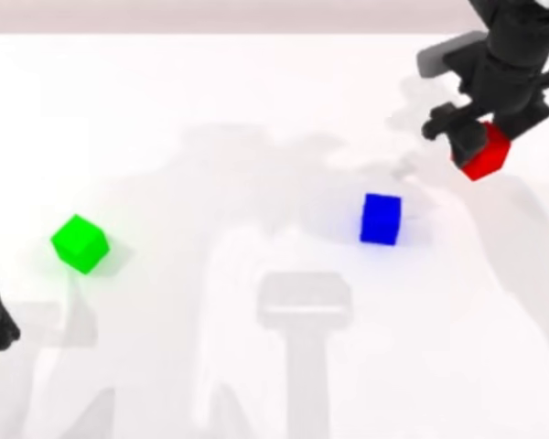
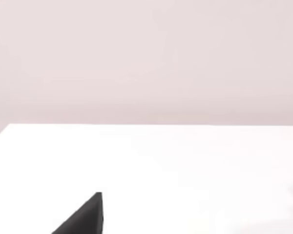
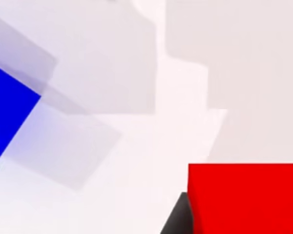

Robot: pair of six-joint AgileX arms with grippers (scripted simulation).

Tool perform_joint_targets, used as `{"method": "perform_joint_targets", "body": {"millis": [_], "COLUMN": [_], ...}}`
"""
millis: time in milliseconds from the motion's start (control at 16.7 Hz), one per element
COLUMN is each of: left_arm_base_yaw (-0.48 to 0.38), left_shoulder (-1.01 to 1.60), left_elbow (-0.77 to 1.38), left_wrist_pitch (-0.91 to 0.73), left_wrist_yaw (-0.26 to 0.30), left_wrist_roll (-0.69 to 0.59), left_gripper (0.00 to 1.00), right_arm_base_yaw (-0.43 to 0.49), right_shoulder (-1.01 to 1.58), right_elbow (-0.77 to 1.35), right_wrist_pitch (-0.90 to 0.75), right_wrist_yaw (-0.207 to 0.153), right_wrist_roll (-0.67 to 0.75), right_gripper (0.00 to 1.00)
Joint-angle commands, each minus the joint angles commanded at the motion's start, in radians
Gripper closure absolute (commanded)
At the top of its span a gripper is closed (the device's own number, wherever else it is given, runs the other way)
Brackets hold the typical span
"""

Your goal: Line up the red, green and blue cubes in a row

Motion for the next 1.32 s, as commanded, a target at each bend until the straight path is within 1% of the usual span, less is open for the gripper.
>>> {"method": "perform_joint_targets", "body": {"millis": [120, 240, 660, 840, 1020, 1320], "left_arm_base_yaw": [0.0, 0.0, 0.0, 0.0, 0.0, 0.0], "left_shoulder": [0.0, 0.0, 0.0, 0.0, 0.0, 0.0], "left_elbow": [0.0, 0.0, 0.0, 0.0, 0.0, 0.0], "left_wrist_pitch": [0.0, 0.0, 0.0, 0.0, 0.0, 0.0], "left_wrist_yaw": [0.0, 0.0, 0.0, 0.0, 0.0, 0.0], "left_wrist_roll": [0.0, 0.0, 0.0, 0.0, 0.0, 0.0], "left_gripper": [0.0, 0.0, 0.0, 0.0, 0.0, 0.0], "right_arm_base_yaw": [0.058, 0.133, 0.45, 0.563, 0.628, 0.633], "right_shoulder": [0.032, 0.07, 0.212, 0.247, 0.259, 0.257], "right_elbow": [0.061, 0.135, 0.411, 0.505, 0.555, 0.559], "right_wrist_pitch": [-0.032, -0.071, -0.235, -0.282, -0.304, -0.305], "right_wrist_yaw": [0.003, 0.007, 0.02, 0.026, 0.032, 0.03], "right_wrist_roll": [0.096, 0.226, 0.835, 1.025, 1.12, 1.133], "right_gripper": [1.0, 1.0, 1.0, 1.0, 1.0, 1.0]}}
